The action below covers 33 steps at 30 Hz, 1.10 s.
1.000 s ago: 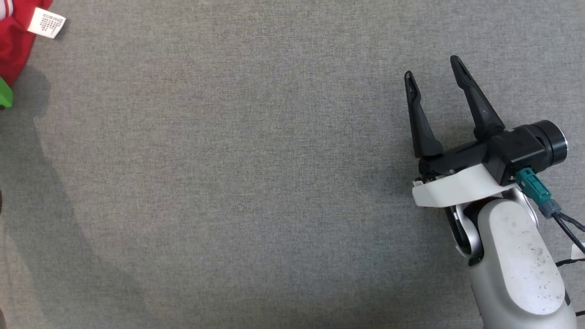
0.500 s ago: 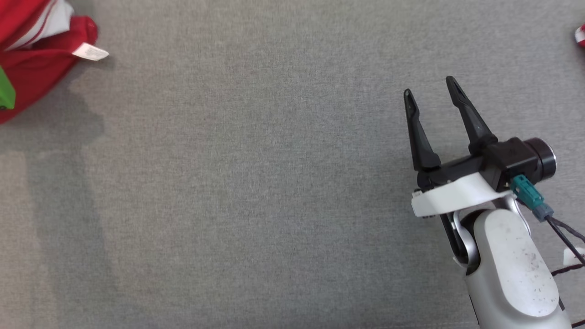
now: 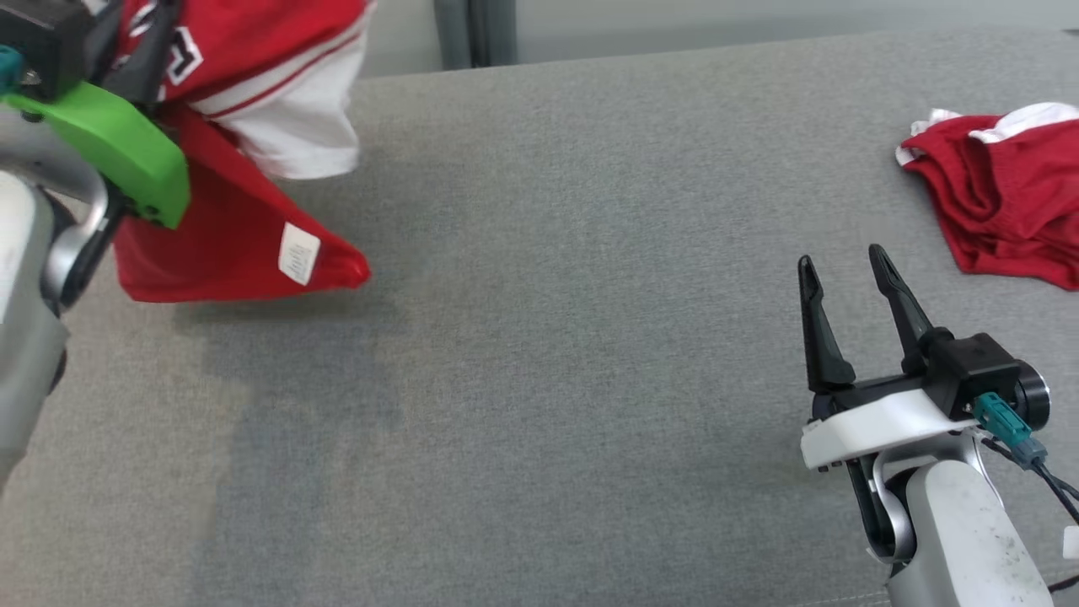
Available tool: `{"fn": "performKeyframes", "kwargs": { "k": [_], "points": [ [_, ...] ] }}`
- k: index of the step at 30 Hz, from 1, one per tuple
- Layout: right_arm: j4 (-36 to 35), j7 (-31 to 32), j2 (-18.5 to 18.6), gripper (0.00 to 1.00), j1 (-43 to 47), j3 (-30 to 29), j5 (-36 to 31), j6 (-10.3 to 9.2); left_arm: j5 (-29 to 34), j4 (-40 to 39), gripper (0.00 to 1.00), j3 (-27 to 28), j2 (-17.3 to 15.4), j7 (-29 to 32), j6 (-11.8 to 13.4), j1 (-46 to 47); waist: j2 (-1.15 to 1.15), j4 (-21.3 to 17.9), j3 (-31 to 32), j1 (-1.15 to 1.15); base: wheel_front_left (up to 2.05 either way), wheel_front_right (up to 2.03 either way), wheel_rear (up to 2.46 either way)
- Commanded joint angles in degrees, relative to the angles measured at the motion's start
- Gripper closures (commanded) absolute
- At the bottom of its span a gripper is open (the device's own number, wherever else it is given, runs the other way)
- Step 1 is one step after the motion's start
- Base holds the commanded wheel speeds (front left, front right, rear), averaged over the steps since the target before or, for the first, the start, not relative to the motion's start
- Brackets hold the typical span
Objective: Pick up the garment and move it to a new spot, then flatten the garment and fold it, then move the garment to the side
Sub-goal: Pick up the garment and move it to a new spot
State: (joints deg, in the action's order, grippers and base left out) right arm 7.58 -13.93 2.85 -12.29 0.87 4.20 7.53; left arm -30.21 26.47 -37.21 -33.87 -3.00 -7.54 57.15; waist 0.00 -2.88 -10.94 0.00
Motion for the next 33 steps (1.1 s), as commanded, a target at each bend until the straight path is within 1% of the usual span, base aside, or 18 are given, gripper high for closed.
{"fn": "performKeyframes", "kwargs": {
  "k": [1, 7, 10, 12, 16, 19, 25, 26, 27, 28, 30, 33],
  "points": [
    [0.15, -0.28, 0.09, 0.0, 1.26, -0.36, 0.54, -0.08, -0.97, -1.88, 1.0, -1.44, -0.21, 0.01, 0.15, -1.19, 0.0, -4.28, 4.05, 0.0, 0.0, 0.0, 0.0],
    [0.0, -0.43, 0.08, 0.0, 2.48, -0.35, 1.54, -0.08, -3.51, -11.78, 1.0, -10.94, 1.06, 0.18, 0.15, -2.4, 0.0, -7.85, 3.5, 0.0, 0.0, 0.0, 0.0],
    [-0.16, -0.57, 0.07, 0.0, 2.06, -0.18, 1.99, -0.08, -4.38, -14.06, 1.0, -15.03, 2.81, -0.1, 0.15, -2.53, 0.0, -9.38, 2.13, 0.0, 0.0, 0.0, 0.0],
    [-0.16, -0.7, 0.05, 0.0, 1.48, 0.15, 2.38, -0.08, -4.48, -13.6, 1.0, -17.18, 4.25, -0.85, 0.15, -2.38, 0.0, -10.37, 0.83, 0.0, 0.0, 0.0, 0.0],
    [0.3, -0.88, 0.06, 0.0, 0.2, 1.12, 3.58, -0.07, -4.98, -8.97, 1.0, -20.32, 8.84, -3.95, 0.14, -2.48, 0.0, -12.29, -2.19, 0.0, 0.0, 0.0, 0.0],
    [1.01, -1.03, 0.05, 0.0, -0.62, 1.89, 4.55, -0.07, -5.19, -3.12, 1.0, -21.54, 12.92, -7.37, 0.15, -2.36, 0.0, -13.71, -4.41, 0.0, 0.0, 0.0, 0.0],
    [2.53, -1.32, 0.06, 0.0, -1.85, 3.58, 5.95, -0.07, -6.06, 9.6, 1.0, -21.02, 19.99, -11.27, 0.34, -3.52, 0.0, -16.03, -6.83, 0.0, 0.0, 0.0, 0.0],
    [2.66, -1.31, 0.05, 0.0, -1.99, 3.69, 6.13, -0.07, -6.2, 11.21, 0.98, -20.59, 20.77, -11.58, 0.59, -3.61, 0.0, -16.17, -6.92, 0.0, 0.0, 0.0, 0.0],
    [2.69, -1.3, 0.06, 0.0, -2.21, 3.77, 6.26, -0.08, -6.55, 13.19, 0.51, -19.89, 21.57, -11.82, 0.85, -3.83, 0.0, -16.3, -6.96, 0.0, 0.0, 0.0, 0.0],
    [2.75, -1.31, 0.06, 0.0, -2.23, 3.77, 6.28, -0.08, -6.75, 14.51, 0.0, -19.38, 22.15, -11.92, 1.01, -4.03, 0.0, -16.35, -6.9, 0.0, 0.0, 0.0, 0.0],
    [2.83, -1.32, 0.05, 0.0, -1.82, 3.6, 6.26, -0.07, -7.22, 17.07, 0.0, -17.92, 23.5, -12.21, 1.52, -4.67, 0.0, -16.15, -6.47, 0.0, 0.0, 0.0, 0.0],
    [2.95, -1.33, 0.04, 0.0, -1.19, 3.39, 6.05, -0.07, -6.59, 17.39, 0.0, -15.09, 25.23, -12.2, 1.74, -5.25, 0.0, -14.94, -5.33, 0.0, 0.0, 0.0, 0.0]
  ]
}}
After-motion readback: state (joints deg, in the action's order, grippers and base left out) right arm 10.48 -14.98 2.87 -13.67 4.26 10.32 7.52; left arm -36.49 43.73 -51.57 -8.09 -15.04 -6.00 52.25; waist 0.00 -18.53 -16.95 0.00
